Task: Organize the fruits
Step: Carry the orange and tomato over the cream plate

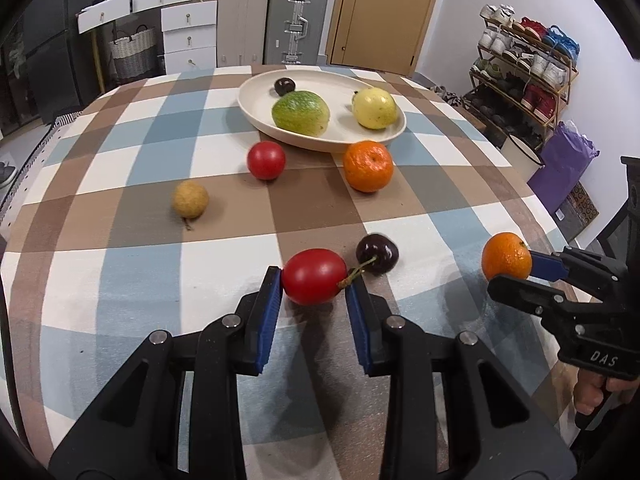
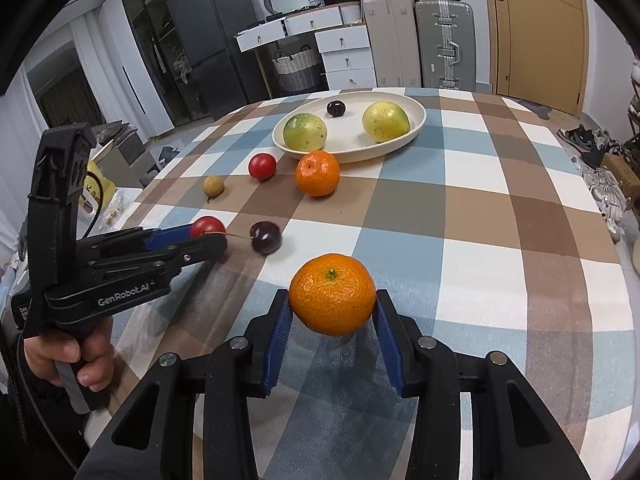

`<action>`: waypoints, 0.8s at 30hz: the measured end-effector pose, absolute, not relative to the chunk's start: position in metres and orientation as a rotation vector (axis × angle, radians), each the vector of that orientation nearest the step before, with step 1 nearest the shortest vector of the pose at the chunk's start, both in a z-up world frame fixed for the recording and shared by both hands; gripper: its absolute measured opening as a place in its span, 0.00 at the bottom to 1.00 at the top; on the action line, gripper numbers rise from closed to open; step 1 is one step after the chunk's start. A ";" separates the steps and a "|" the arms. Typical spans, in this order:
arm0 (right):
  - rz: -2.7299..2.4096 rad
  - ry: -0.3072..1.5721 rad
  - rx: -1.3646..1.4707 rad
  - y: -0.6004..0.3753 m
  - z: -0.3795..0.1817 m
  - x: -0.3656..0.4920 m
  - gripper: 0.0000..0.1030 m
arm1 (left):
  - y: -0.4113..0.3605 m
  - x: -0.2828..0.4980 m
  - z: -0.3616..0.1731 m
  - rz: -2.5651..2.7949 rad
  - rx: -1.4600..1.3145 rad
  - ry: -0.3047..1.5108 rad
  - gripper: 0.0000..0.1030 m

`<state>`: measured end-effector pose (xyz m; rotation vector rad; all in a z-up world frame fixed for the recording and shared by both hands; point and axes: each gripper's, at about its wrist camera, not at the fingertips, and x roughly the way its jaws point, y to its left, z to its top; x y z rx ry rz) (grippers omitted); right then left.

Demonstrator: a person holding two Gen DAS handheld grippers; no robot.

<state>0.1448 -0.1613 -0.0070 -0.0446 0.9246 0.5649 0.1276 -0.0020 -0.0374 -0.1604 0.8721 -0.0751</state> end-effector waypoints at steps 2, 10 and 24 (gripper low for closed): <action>0.567 0.918 -0.048 -0.160 -0.005 0.146 0.41 | 0.003 0.124 -0.034 -0.068 -0.168 0.864 0.29; 0.574 0.902 -0.045 -0.158 -0.001 0.152 0.41 | 0.018 0.113 -0.017 -0.062 -0.194 0.824 0.29; 0.565 0.880 -0.036 -0.162 0.006 0.158 0.41 | 0.011 0.121 0.010 -0.086 -0.180 0.768 0.29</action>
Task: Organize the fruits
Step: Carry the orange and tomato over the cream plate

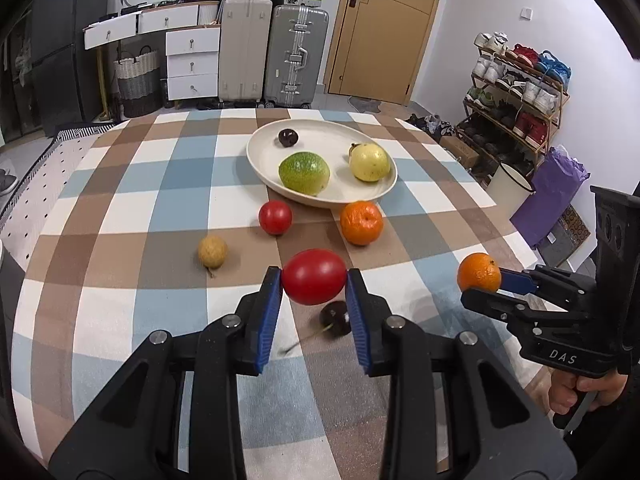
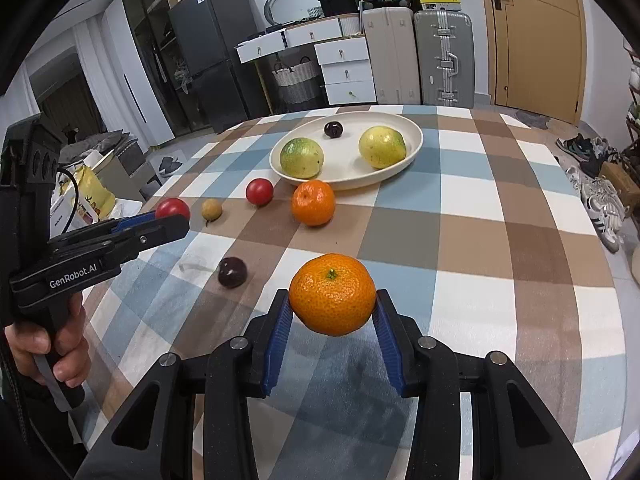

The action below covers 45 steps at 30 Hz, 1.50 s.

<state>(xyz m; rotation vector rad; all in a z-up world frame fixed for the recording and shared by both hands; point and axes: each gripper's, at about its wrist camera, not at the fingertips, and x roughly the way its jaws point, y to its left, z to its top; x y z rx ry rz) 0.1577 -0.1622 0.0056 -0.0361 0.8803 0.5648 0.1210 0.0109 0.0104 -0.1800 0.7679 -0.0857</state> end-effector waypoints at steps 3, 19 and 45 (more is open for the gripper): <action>0.570 0.868 -0.038 -0.161 0.009 0.162 0.41 | 0.011 0.126 0.016 -0.084 -0.168 0.757 0.29; 0.580 0.830 -0.064 -0.148 0.025 0.202 0.41 | 0.012 0.174 0.025 -0.077 -0.150 0.742 0.29; 0.548 0.860 -0.042 -0.122 0.006 0.286 0.41 | 0.002 0.257 -0.010 -0.095 -0.142 0.816 0.29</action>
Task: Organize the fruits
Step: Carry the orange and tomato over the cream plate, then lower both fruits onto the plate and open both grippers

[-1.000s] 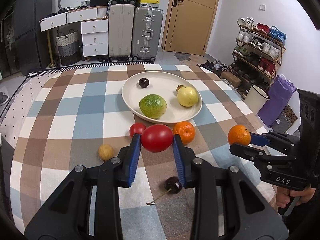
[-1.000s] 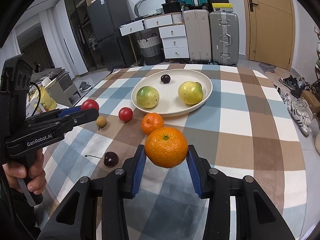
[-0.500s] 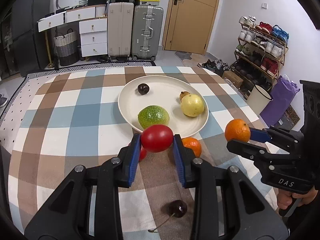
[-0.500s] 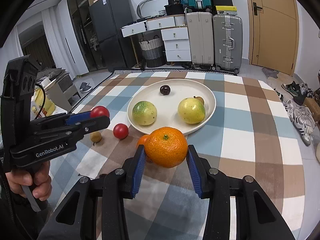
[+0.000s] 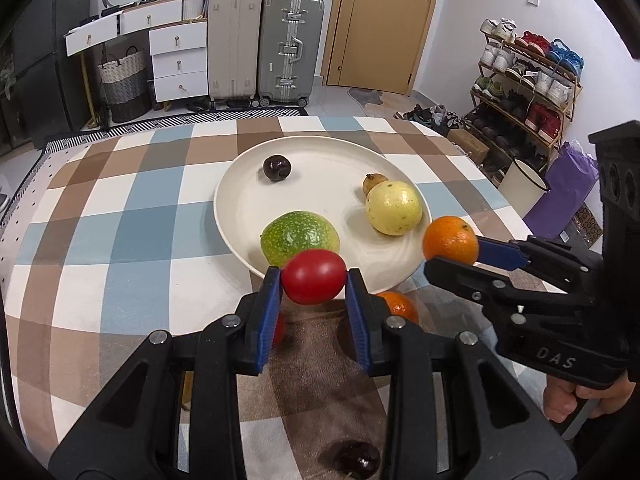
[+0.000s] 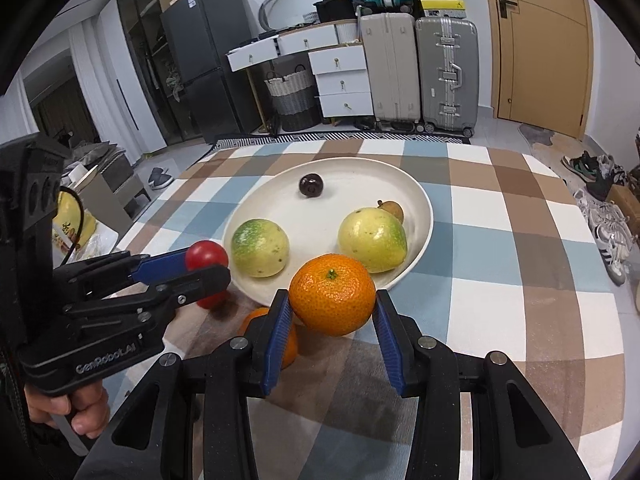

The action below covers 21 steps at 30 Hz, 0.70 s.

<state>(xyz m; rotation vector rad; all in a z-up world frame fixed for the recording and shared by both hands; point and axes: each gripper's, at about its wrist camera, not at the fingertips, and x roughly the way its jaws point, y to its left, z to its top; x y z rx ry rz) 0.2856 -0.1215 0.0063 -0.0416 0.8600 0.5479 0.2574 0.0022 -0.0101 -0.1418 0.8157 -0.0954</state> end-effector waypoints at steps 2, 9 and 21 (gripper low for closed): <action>0.541 0.866 -0.033 -0.121 0.003 0.291 0.41 | 0.001 0.263 -0.013 -0.099 -0.138 0.822 0.29; 0.527 0.892 -0.010 -0.120 -0.007 0.310 0.41 | -0.003 0.282 -0.022 -0.105 -0.112 0.840 0.29; 0.521 0.881 -0.016 -0.122 -0.008 0.323 0.41 | 0.002 0.311 -0.028 -0.079 -0.121 0.870 0.29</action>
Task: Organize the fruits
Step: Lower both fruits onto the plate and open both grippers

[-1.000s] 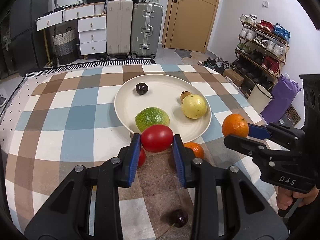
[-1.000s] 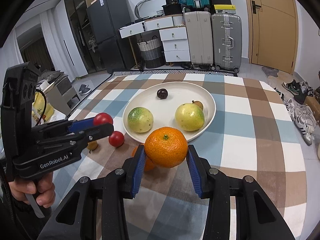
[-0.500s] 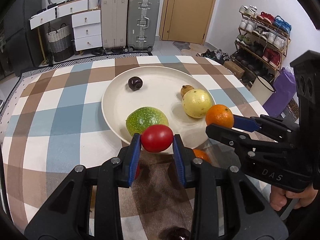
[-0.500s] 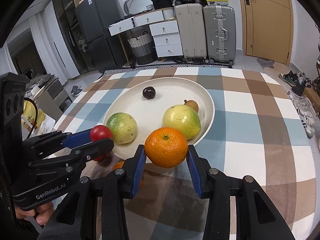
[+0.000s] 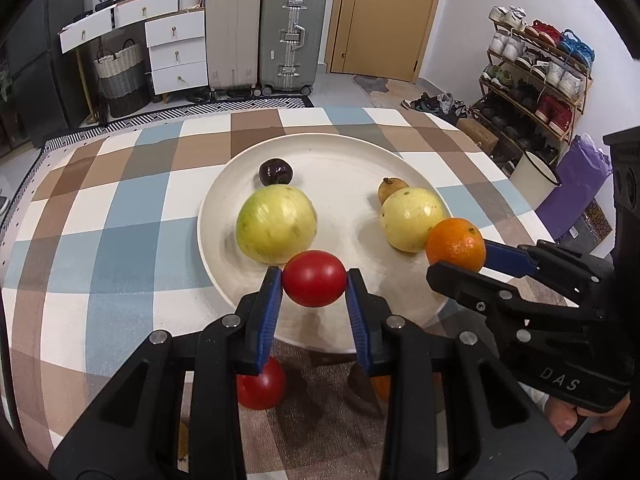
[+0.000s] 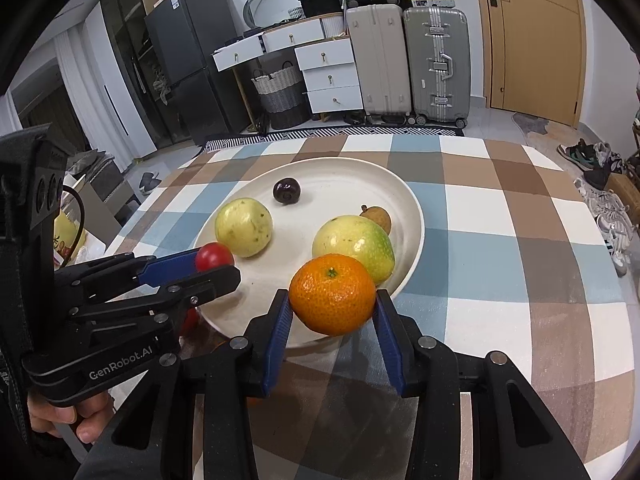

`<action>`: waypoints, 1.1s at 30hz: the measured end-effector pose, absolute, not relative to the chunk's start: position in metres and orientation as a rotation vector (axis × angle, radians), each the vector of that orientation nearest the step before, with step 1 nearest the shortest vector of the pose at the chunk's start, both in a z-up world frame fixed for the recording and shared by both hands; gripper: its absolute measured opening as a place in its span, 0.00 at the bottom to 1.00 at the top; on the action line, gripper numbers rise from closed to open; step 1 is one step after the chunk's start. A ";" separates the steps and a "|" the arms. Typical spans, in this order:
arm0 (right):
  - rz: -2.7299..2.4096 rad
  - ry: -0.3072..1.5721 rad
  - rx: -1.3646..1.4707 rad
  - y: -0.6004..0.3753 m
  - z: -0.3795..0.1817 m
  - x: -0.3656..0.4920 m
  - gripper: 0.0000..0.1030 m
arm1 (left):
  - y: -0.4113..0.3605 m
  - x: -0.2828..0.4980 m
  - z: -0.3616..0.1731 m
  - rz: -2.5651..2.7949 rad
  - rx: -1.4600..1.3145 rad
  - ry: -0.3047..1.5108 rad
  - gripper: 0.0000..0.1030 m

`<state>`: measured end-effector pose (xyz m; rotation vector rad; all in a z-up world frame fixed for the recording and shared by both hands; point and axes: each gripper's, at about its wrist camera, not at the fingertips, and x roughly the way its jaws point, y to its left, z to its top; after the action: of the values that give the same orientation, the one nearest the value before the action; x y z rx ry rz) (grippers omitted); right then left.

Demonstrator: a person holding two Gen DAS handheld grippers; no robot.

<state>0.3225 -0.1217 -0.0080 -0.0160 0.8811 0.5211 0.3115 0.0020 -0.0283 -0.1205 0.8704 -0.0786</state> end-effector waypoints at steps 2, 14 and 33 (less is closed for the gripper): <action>0.515 0.878 -0.011 -0.122 -0.008 0.326 0.41 | 0.001 0.315 -0.029 -0.073 -0.117 0.873 0.29; 0.496 0.867 -0.037 -0.117 -0.007 0.331 0.41 | 0.005 0.324 -0.042 -0.062 -0.140 0.901 0.29; 0.472 0.852 -0.024 -0.132 0.008 0.324 0.69 | 0.007 0.290 -0.015 -0.050 -0.120 0.857 0.81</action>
<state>0.3237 -0.1322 0.0084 -0.0243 0.8519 0.4717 0.2897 0.0065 -0.0145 -0.1202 0.8565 -0.0505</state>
